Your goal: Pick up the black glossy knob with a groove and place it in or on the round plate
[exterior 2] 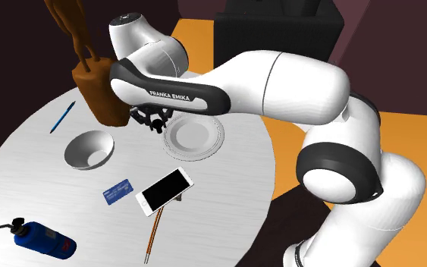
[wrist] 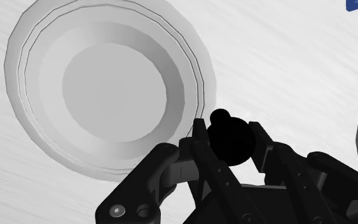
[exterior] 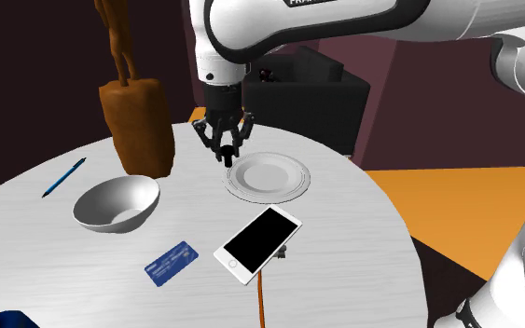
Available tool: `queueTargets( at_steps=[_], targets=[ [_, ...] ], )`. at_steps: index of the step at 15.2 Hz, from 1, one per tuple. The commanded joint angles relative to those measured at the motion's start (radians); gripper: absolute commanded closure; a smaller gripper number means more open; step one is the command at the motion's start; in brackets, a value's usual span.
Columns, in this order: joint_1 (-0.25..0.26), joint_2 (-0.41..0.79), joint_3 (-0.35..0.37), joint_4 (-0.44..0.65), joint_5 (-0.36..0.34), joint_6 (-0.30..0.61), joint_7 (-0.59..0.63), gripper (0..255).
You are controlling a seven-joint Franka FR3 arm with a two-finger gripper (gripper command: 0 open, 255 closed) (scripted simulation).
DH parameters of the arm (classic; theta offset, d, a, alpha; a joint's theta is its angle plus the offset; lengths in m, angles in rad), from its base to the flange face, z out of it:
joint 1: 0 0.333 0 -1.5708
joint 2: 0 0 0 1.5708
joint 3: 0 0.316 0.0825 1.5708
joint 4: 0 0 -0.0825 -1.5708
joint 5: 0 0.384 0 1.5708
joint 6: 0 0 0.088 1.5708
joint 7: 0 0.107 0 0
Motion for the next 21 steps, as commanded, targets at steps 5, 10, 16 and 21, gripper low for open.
queueTargets(
  at_steps=[5,10,16,21],
  targets=[
    [-0.099,-0.139,-0.051,-0.161,0.054,0.033,-0.149,255],
    [-0.133,-0.185,-0.079,-0.238,0.070,0.067,-0.214,255],
    [-0.133,-0.181,-0.079,-0.314,0.068,0.147,-0.212,255],
    [-0.133,-0.171,-0.079,-0.369,0.065,0.212,-0.210,255]
  ],
)
